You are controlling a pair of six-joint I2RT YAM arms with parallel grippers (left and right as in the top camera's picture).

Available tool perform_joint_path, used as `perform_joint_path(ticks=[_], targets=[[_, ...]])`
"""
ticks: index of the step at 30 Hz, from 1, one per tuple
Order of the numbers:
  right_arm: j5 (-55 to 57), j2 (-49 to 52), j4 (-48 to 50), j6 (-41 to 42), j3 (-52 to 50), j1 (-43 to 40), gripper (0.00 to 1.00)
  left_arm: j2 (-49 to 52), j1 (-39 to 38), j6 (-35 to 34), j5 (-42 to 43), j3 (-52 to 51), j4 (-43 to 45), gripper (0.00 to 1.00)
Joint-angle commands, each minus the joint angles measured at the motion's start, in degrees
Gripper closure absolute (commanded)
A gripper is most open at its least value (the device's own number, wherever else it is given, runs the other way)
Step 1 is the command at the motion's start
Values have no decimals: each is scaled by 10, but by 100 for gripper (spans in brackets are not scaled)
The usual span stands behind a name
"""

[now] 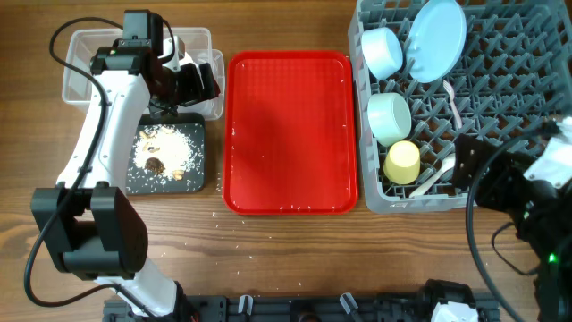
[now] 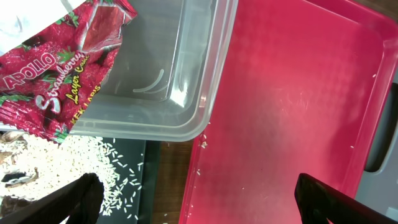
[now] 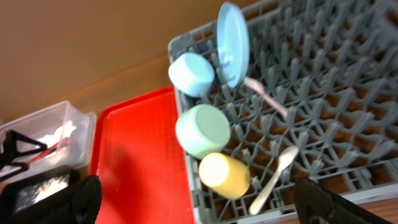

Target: Sort waste into correct bins and load items into the dishwasher rack

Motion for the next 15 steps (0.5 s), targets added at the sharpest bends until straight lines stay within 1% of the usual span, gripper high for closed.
perform_joint_path(ticks=[1, 4, 6, 7, 10, 11, 15], targets=[[34, -33, 41, -24, -35, 3, 0, -10, -1, 1, -1, 8, 2, 0], [21, -112, 214, -30, -184, 3, 0, -10, -1, 1, -1, 8, 2, 0], [1, -164, 304, -36, -282, 4, 0, -10, -1, 1, -1, 8, 2, 0], [-11, -199, 357, -36, -346, 9, 0, -10, -1, 1, -1, 8, 2, 0], [-18, -283, 467, -34, -492, 43, 0, -10, -1, 1, -1, 8, 2, 0], [-9, -327, 518, -33, -566, 71, 0, -10, -1, 1, -1, 8, 2, 0], [47, -406, 598, -23, -698, 125, 0, -10, -1, 1, -1, 8, 2, 0]])
